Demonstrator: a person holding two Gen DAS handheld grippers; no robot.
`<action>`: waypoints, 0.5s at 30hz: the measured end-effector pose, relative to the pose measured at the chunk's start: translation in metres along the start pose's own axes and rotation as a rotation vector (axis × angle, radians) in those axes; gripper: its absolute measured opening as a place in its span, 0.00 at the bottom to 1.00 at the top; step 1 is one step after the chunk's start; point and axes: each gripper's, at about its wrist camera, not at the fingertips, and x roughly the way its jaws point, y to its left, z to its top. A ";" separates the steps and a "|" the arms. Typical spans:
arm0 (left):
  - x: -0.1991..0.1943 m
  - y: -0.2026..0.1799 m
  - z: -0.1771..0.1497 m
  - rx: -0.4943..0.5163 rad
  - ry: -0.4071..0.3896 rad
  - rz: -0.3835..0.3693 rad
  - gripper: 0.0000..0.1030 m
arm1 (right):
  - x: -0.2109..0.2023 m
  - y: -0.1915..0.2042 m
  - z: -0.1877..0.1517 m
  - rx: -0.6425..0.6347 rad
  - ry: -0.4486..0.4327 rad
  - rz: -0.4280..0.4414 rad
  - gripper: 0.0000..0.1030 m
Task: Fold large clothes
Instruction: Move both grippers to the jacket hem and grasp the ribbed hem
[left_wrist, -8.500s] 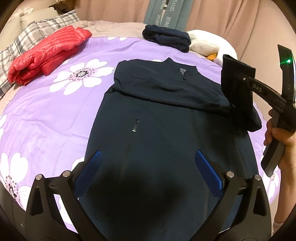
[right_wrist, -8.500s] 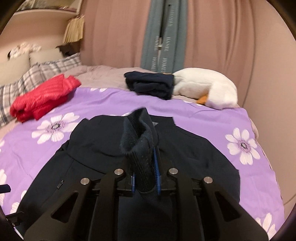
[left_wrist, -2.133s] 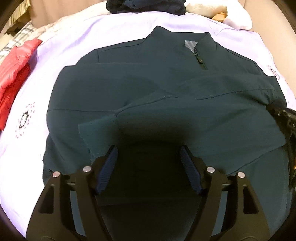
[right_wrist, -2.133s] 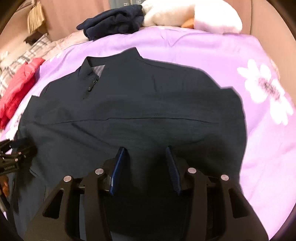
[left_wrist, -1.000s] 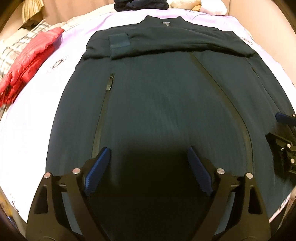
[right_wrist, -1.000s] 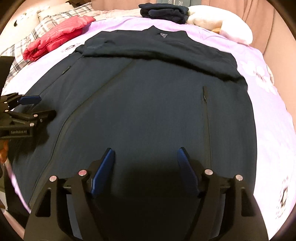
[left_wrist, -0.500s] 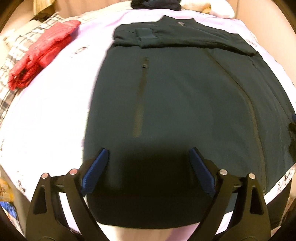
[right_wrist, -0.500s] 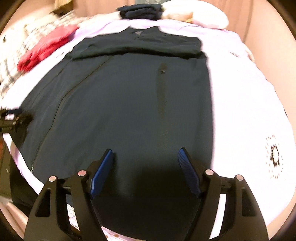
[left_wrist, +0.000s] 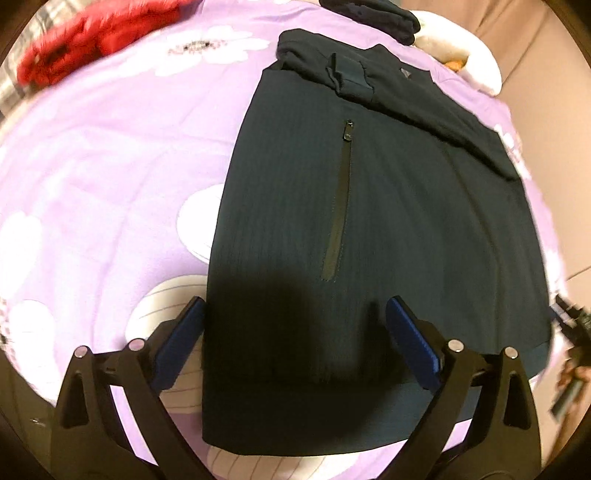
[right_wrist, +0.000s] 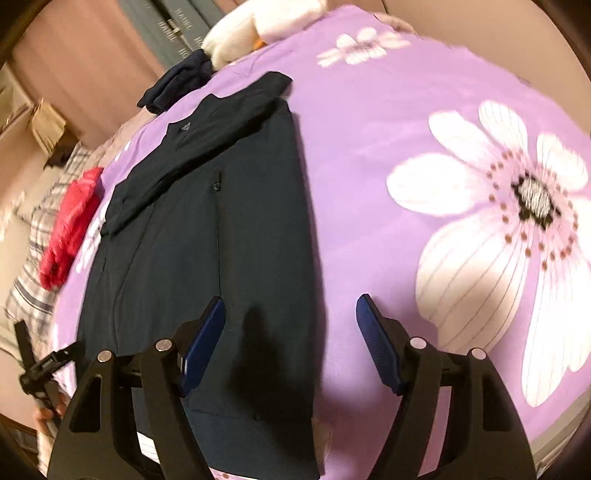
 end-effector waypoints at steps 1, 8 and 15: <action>0.001 0.003 0.001 -0.011 0.007 -0.023 0.97 | 0.003 -0.001 -0.001 0.005 0.019 0.023 0.72; 0.012 0.014 0.020 -0.080 0.036 -0.206 0.98 | 0.021 0.009 0.010 -0.001 0.071 0.138 0.72; 0.032 0.027 0.049 -0.194 0.086 -0.441 0.98 | 0.048 0.010 0.039 0.075 0.100 0.254 0.73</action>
